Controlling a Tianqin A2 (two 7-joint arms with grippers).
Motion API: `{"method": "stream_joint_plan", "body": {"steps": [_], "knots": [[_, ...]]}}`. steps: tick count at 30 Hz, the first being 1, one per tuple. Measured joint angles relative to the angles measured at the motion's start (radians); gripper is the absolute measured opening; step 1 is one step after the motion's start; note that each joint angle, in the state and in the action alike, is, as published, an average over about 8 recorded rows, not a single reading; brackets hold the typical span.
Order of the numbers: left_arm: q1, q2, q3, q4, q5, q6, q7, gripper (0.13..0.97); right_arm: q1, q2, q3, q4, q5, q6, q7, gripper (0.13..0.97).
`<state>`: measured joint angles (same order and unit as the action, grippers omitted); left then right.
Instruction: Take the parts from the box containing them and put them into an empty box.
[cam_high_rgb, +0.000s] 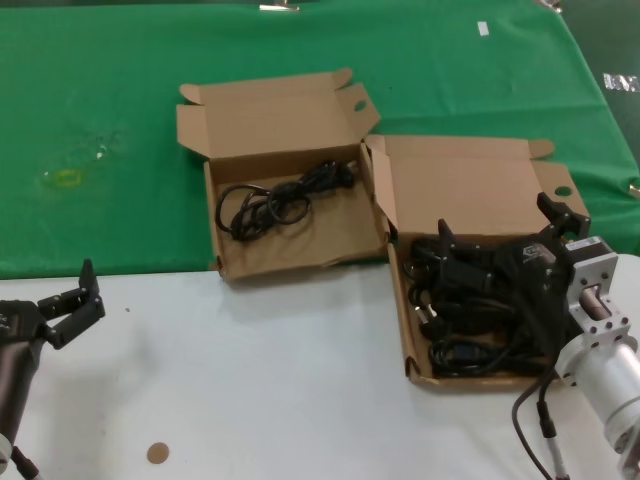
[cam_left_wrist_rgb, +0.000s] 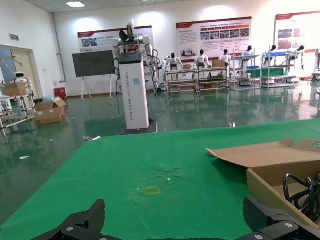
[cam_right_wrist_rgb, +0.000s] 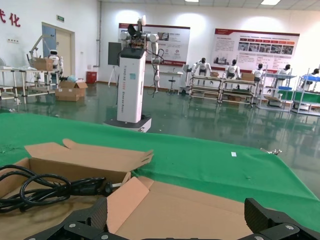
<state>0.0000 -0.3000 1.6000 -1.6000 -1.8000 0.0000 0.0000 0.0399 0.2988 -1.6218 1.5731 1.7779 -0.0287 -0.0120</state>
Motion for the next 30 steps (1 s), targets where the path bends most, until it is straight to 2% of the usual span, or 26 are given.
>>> {"method": "stream_joint_plan", "body": {"steps": [30], "knots": [[0.0,0.0,0.0,0.0,0.0,0.0,0.0,0.966,0.0,0.0,0.0,0.0,0.0,0.0,0.0,0.966]]}}
